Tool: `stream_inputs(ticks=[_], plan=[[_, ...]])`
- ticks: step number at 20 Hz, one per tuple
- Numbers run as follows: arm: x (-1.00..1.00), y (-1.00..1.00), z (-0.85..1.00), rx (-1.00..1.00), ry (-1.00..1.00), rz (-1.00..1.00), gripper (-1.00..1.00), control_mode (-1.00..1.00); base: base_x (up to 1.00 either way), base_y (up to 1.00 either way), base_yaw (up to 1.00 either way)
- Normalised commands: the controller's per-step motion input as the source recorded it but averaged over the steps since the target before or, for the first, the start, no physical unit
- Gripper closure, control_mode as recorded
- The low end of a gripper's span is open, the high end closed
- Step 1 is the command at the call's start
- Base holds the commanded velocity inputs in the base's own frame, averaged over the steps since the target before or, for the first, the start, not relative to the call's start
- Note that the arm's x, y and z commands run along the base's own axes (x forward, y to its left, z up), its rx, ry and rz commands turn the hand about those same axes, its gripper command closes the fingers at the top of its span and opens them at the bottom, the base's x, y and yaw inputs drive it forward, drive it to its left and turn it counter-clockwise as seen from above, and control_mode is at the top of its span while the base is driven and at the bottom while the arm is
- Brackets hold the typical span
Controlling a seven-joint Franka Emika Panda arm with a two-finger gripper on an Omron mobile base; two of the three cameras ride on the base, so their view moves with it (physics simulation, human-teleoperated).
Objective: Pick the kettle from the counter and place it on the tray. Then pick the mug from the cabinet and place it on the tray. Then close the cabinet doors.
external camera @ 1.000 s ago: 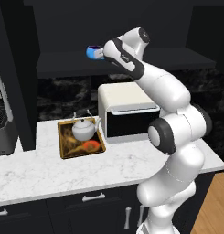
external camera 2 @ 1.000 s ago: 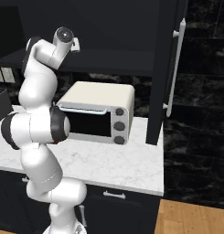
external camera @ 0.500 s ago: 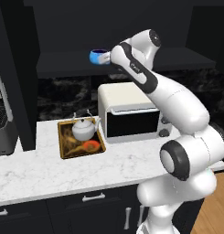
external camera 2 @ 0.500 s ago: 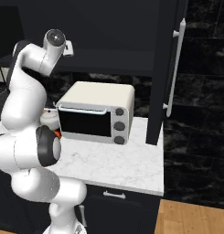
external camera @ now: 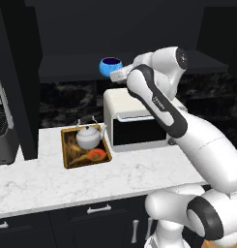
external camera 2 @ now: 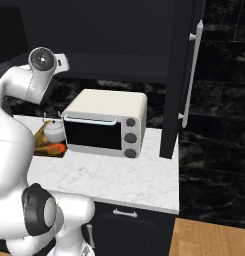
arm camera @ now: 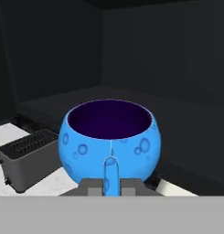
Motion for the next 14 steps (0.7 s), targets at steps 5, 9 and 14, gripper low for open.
stream_inputs(ticks=[5, 9, 14], plan=[[-1.0, 0.0, -0.02, 0.0, -0.09, 0.0, 1.0, -1.0, 0.0, 0.0, 0.0], [-0.96, 0.0, -0.1, 0.0, -0.01, 0.0, 1.0, -1.0, 0.0, 0.0, 0.0], [-0.61, 0.0, -0.27, 0.02, 0.06, 0.0, 1.0, -1.0, 0.0, 0.0, 0.0]])
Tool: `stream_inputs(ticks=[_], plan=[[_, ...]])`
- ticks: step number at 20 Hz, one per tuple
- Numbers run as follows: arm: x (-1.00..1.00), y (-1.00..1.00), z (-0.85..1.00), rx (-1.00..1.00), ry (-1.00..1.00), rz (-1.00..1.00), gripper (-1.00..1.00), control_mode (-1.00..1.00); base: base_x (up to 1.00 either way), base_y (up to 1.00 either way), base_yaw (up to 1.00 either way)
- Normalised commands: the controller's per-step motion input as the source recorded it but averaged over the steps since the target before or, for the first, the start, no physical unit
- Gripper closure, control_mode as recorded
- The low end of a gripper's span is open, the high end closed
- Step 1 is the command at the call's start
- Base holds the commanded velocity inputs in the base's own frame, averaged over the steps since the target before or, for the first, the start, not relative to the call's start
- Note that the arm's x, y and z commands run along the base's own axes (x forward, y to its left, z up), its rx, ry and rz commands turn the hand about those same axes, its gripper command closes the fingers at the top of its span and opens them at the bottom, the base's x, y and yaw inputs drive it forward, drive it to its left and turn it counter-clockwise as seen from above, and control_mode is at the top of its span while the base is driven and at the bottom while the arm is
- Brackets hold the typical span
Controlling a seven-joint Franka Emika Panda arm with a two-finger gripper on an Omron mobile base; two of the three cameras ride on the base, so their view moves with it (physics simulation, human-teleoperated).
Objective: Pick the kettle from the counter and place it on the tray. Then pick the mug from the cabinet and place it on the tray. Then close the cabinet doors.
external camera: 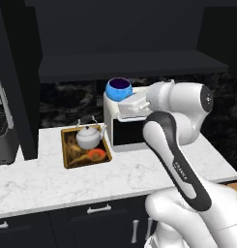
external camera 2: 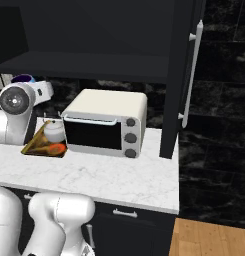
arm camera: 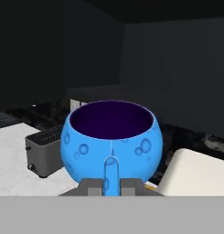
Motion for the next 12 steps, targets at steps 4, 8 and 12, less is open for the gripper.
stream_inputs(ticks=[4, 8, 12], plan=[[-0.12, 0.0, -0.48, 0.07, 0.08, 0.0, 1.0, -1.0, 0.0, 0.0, 0.0], [-0.08, 0.0, -0.56, 0.08, 0.03, 0.0, 1.0, -1.0, 0.0, 0.0, 0.0], [-0.13, 0.01, -0.56, 0.07, 0.1, 0.0, 1.0, -1.0, 0.0, 0.0, 0.0]])
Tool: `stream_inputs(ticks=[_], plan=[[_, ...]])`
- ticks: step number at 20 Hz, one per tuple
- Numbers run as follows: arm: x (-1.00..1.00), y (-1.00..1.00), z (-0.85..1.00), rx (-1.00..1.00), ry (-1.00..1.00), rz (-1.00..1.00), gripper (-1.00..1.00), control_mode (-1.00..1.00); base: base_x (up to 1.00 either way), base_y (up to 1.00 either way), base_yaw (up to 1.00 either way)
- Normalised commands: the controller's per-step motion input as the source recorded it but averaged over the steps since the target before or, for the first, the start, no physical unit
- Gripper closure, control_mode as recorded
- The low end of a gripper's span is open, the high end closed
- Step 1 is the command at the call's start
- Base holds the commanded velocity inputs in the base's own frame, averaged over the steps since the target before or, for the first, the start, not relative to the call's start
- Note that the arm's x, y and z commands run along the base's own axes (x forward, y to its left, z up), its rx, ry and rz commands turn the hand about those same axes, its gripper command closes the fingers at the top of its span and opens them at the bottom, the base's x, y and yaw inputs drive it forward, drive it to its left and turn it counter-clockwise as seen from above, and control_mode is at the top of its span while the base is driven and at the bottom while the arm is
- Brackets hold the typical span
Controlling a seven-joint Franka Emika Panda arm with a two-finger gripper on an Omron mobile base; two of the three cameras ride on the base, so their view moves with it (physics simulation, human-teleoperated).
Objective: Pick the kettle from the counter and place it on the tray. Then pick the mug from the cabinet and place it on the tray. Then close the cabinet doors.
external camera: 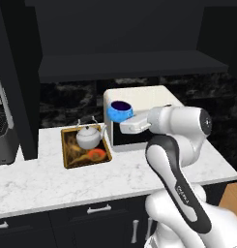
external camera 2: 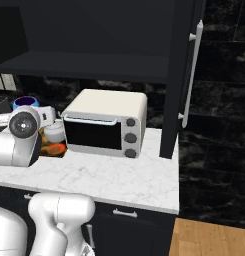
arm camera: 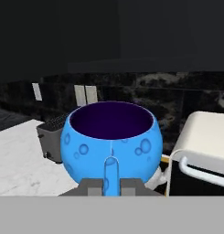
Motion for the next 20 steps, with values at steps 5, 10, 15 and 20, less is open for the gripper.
stream_inputs(ticks=[5, 10, 15, 20], plan=[[-0.15, 0.05, -0.5, 0.0, 0.1, 0.0, 1.0, -1.0, 0.0, 0.0, 0.0], [-0.05, 0.14, -0.39, 0.0, 0.15, 0.0, 1.0, -1.0, 0.0, 0.0, 0.0], [0.0, 0.23, -0.38, -0.01, 0.08, 0.0, 1.0, -1.0, 0.0, 0.0, 0.0], [0.09, 0.32, -0.36, -0.13, 0.01, -0.07, 1.0, -1.0, 0.0, 0.0, 0.0]])
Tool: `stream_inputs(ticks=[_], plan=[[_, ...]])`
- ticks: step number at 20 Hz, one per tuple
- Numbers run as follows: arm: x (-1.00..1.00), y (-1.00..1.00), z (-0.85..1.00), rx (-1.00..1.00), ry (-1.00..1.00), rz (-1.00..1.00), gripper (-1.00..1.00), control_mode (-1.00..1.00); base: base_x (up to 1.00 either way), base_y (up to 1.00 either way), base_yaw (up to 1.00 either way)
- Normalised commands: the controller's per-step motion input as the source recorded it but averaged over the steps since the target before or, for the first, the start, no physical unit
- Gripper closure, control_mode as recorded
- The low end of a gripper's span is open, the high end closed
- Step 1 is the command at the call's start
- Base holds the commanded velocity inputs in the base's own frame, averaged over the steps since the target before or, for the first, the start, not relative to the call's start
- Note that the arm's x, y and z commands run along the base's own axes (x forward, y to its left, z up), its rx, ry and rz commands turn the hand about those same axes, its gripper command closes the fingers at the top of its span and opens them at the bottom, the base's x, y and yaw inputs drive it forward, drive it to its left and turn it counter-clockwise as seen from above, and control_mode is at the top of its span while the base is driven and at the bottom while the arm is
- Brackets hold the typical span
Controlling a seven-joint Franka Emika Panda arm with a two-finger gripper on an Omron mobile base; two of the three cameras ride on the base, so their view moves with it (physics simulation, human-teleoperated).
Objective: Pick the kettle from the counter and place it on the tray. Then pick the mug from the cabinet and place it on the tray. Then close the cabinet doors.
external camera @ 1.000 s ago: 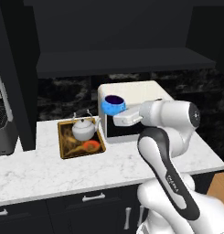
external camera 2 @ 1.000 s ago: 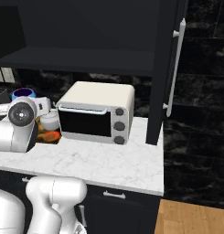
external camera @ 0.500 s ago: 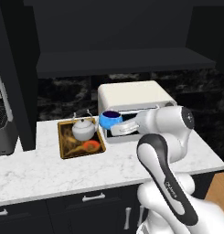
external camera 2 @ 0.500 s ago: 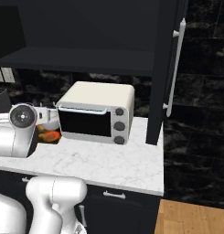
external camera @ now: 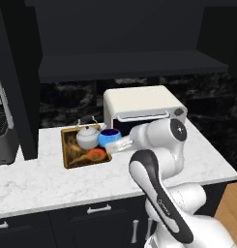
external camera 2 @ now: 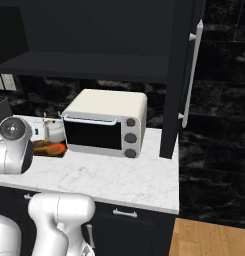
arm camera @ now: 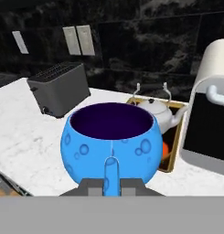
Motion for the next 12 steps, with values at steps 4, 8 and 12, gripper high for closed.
stream_inputs(ticks=[4, 8, 12], plan=[[0.25, 0.33, -0.16, -0.18, 0.14, -0.21, 1.0, -1.0, 0.0, 0.0, 0.0], [0.29, 0.3, -0.08, -0.18, 0.2, -0.24, 1.0, -1.0, 0.0, 0.0, 0.0], [0.33, 0.18, -0.08, -0.07, 0.17, -0.26, 1.0, -1.0, 0.0, 0.0, 0.0]])
